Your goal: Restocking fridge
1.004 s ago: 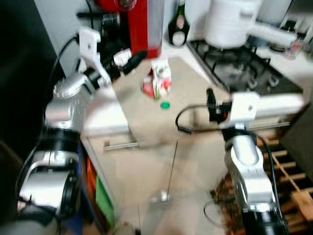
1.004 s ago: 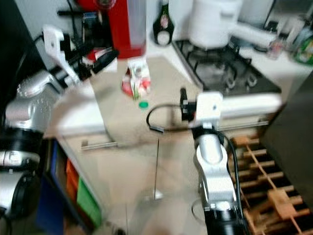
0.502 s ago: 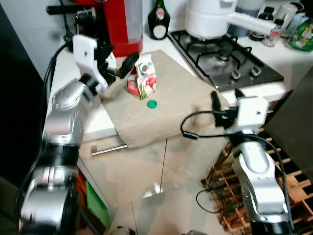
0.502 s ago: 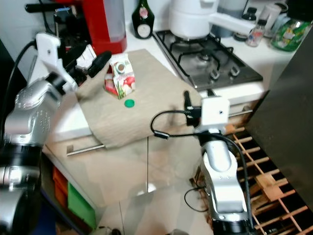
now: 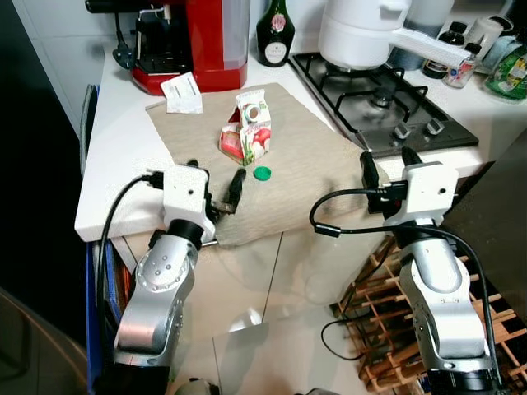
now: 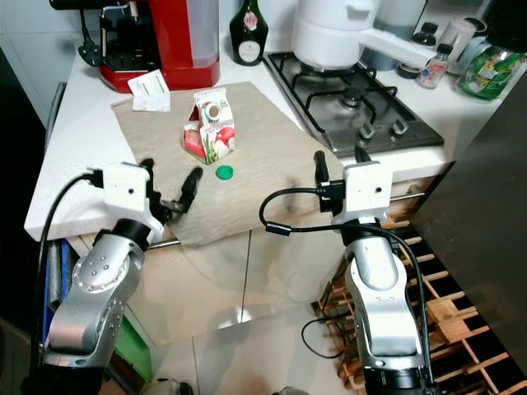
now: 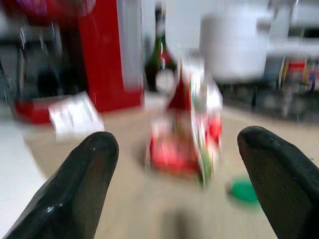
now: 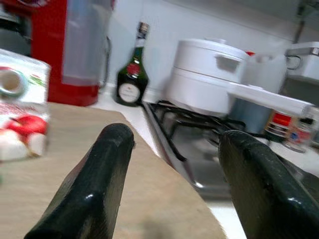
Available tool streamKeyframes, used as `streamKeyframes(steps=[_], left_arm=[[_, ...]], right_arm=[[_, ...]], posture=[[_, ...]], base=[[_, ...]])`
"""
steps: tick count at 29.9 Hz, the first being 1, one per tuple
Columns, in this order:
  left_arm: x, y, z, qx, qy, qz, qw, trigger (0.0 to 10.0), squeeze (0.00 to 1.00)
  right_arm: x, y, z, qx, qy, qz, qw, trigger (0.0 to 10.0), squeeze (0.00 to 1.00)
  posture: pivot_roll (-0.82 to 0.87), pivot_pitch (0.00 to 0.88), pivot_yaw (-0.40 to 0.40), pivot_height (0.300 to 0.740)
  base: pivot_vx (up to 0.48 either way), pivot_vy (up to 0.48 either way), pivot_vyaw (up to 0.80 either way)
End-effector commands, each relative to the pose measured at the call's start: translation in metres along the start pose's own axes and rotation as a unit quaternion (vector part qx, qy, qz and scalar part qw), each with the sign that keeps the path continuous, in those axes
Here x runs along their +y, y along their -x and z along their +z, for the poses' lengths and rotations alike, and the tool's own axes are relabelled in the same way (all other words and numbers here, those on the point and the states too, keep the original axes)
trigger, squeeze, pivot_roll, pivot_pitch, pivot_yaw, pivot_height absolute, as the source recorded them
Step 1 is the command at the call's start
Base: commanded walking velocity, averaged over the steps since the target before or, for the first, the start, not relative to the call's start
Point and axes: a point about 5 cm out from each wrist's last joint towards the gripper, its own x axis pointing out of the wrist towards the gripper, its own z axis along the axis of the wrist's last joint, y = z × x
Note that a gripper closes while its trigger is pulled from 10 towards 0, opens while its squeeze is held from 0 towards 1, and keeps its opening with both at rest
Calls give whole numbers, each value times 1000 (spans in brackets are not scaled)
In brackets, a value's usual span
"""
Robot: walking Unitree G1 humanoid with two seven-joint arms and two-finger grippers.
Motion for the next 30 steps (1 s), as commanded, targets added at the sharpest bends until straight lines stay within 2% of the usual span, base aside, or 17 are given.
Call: streamKeyframes(steps=[1,7,16,18,21,24,27,28,29,30], left_arm=[[-1,-3,10,-19,-4,5,1000,10000,0],[-2,-17,21,-41,2,29,999,10000,0],[1,-23,26,-44,6,50,998,10000,0],[12,-30,34,-52,-6,94,994,10000,0],[22,-34,47,-72,-6,118,990,10000,0],[30,-39,60,-92,-1,123,988,10000,0],[46,-47,77,-113,-1,110,987,10000,0],[52,-50,81,-117,-1,105,988,10000,0],[52,-50,81,-117,-1,105,988,10000,0],[62,-55,86,-119,-3,97,988,10000,0]], right_arm=[[2,-3,1,-5,3,6,1000,10000,0],[9,-8,-1,-10,-4,13,1000,10000,0],[9,-9,-2,-11,-5,13,1000,10000,0],[9,-9,-2,-13,-6,12,1000,10000,0],[9,-10,-2,-14,-7,13,1000,10000,0],[9,-10,-1,-15,-9,14,1000,10000,0],[11,-10,0,-16,-19,19,1000,10000,0],[13,-10,1,-14,-38,28,999,10000,0],[13,-10,1,-14,-38,28,999,10000,0],[15,-11,1,-6,-73,48,996,10000,0]], posture=[[-24,0,-51,736],[-29,0,-43,736],[-43,0,-38,736],[-43,1,-39,736],[-43,1,-39,736],[-43,4,-39,736],[-45,7,-38,736],[-45,7,-38,736],[-45,7,-38,736],[-44,10,-36,736]], base=[[480,0,0],[480,0,0],[480,0,0],[422,0,0],[0,0,0],[0,0,0],[0,0,0],[0,0,0],[0,0,0],[0,0,0]])
